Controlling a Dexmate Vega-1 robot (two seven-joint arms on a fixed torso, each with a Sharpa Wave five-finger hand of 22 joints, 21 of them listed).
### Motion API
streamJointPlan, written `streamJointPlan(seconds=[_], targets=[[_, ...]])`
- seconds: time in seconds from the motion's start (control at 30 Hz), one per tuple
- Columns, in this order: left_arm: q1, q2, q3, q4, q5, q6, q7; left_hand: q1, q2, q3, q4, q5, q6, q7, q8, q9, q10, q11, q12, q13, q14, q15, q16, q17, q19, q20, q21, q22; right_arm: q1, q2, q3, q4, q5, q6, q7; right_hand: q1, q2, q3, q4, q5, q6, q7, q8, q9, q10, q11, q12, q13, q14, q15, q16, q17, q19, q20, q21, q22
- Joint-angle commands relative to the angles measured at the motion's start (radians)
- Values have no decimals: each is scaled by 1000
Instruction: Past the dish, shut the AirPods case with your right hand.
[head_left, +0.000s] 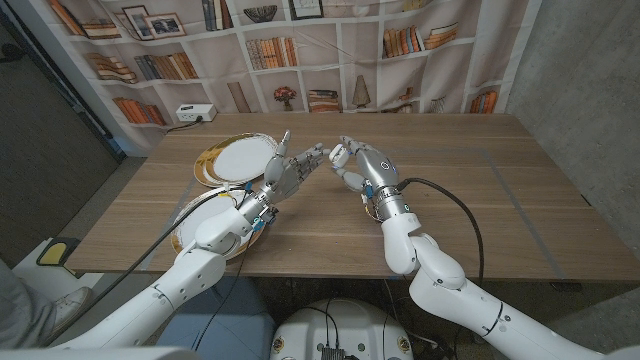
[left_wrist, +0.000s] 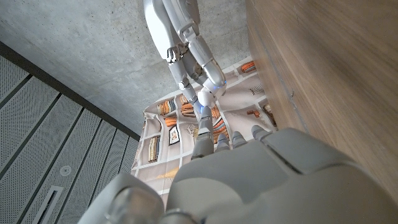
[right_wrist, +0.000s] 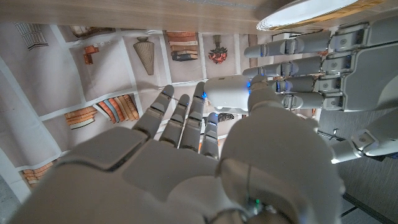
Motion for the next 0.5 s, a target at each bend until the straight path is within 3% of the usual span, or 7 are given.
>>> streamJointPlan(seconds=[0.03,0.4,0.47,0.5], targets=[[-7,-1,7,7,-10,13,-12,-2,12,-9,1,6,3,-3,4,-1,1,2,5,3,-153,-4,9,0,-47,-2,8,3,8,-2,-11,6,-16,23,-1,11,3,5,-4,5,3,1,1,1,225,-220,5,2,9,-158,4,4,5,1,1,0],[-9,-16,7,20,-7,-3,-12,-1,16,-17,0,8,-7,-13,1,-1,-1,-1,3,3,-150,-4,9,0,-45,1,8,3,10,7,-5,5,-27,21,11,15,1,3,-3,4,0,3,-2,1,223,-220,2,-1,7,-160,1,4,6,3,1,0],[-3,-20,3,21,-12,-14,-11,1,21,-26,-2,11,-31,-60,-4,-1,2,0,3,3,-145,-4,10,-1,-40,3,10,3,5,12,6,6,-11,19,7,15,1,3,-2,4,0,3,-3,1,222,-220,2,-2,7,-160,1,5,5,3,0,0],[0,-19,0,21,-11,-18,-8,5,25,-35,-5,14,-47,-116,-4,-1,5,-1,3,3,-132,-5,12,-2,-36,6,10,2,3,12,10,6,-6,19,5,15,1,3,-2,4,0,3,-3,1,222,-220,1,-2,6,-160,1,5,4,3,0,0]])
